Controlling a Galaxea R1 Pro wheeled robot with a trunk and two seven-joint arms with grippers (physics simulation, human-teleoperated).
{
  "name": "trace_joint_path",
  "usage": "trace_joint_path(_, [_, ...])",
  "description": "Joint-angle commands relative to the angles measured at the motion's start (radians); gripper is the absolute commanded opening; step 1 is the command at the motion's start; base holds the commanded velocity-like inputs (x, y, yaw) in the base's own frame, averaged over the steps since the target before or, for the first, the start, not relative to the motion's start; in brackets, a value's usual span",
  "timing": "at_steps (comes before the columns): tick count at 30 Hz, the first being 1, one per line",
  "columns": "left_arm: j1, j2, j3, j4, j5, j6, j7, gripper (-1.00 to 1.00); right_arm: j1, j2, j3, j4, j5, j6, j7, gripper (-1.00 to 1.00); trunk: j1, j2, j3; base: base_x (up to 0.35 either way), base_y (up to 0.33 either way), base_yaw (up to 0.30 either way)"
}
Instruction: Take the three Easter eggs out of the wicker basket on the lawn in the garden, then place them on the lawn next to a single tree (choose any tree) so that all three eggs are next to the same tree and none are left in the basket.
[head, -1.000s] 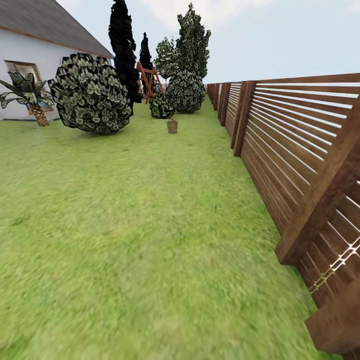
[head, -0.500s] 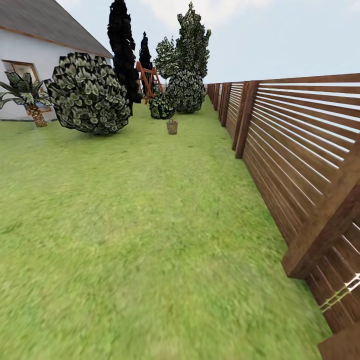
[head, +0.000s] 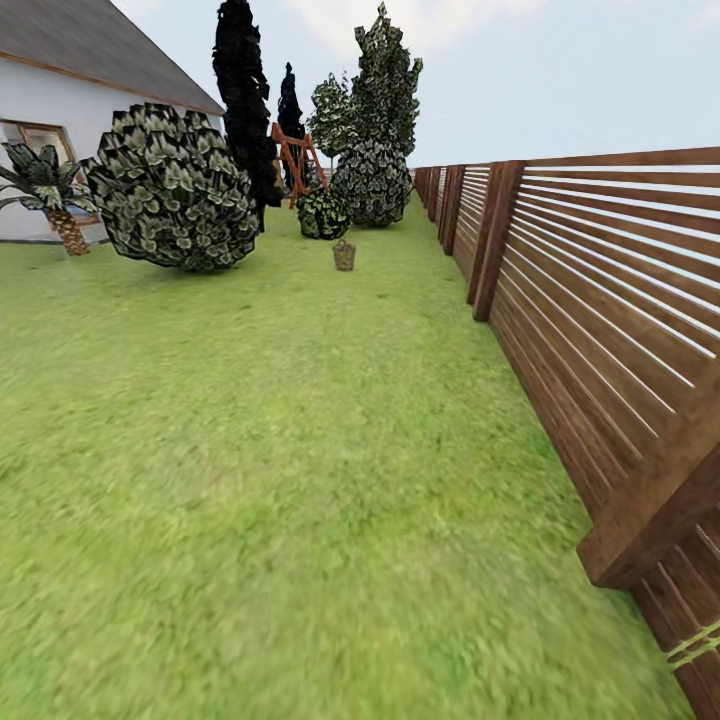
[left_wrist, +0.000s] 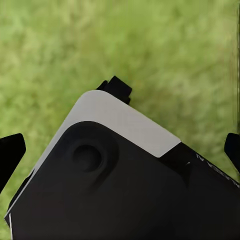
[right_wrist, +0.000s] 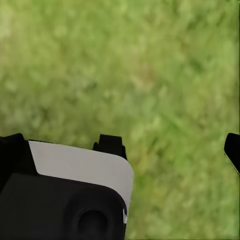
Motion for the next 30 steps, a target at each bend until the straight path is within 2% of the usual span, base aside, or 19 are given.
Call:
trace_joint_path(1, [-0.001, 0.000, 0.008, 0.001, -0.006, 0.001, 0.004, 1.00, -0.001, 0.000, 0.002, 0.003, 0.007, -0.005, -0.002, 1.00, 0.001, 0.000, -0.001, 0.317, 0.000, 0.000])
trace_joint_path(30, [-0.001, 0.001, 0.008, 0.001, -0.006, 0.001, 0.003, 1.00, -0.001, -0.001, 0.002, 0.003, 0.005, -0.005, -0.002, 1.00, 0.001, 0.000, -0.001, 0.317, 0.000, 0.000])
